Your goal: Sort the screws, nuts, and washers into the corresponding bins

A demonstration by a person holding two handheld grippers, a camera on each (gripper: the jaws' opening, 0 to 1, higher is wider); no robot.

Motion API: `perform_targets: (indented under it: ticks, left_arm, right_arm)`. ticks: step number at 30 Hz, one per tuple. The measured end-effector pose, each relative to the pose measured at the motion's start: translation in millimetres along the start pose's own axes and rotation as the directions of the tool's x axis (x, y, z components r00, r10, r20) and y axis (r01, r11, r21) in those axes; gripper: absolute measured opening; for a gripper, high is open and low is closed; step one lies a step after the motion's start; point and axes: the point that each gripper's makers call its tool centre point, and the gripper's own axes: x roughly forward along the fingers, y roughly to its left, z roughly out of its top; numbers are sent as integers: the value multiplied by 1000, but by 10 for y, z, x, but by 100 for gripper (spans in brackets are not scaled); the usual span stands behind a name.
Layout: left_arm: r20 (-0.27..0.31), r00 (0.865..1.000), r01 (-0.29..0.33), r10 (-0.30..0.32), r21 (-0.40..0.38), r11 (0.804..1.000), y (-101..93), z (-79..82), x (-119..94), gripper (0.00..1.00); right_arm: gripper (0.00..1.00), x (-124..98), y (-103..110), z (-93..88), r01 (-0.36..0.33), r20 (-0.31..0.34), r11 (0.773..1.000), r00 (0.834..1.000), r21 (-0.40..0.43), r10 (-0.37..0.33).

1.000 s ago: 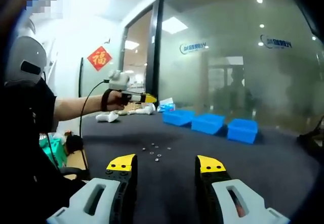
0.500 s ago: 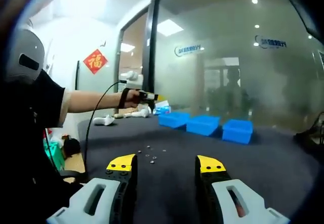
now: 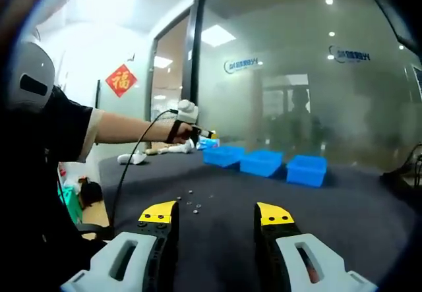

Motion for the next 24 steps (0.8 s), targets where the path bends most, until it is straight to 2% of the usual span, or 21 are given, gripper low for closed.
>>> perform_targets:
  ticks: [6,14,17,19,21,24]
  left_arm:
    - [-6,1000,8,-8,-13,1000,-27,-63,63,4]
    - [6,1000,-2,2,-15,1000,3,-30,76,5]
    - [19,1000,14,-14,13,1000,-37,12,90,6]
    - [15,1000,21,-22,19,1000,-59,11,101,11]
    - [6,1000,27,-27,23,999,-70,-8,112,22]
    - [-5,999,32,-32,24,999,-106,-54,94,22]
  right_arm:
    - [42,4,5,-20,-2,-9,1000,1000,5,2]
    - [42,4,-8,-32,-4,-9,1000,1000,4,4]
    - [42,0,-3,-47,-8,-11,1000,1000,5,8]
    - [42,0,-4,-62,-9,-14,1000,1000,5,9]
    - [42,0,-6,-67,-9,-14,1000,1000,10,9]
    - [42,0,3,-68,-12,-12,1000,1000,10,12]
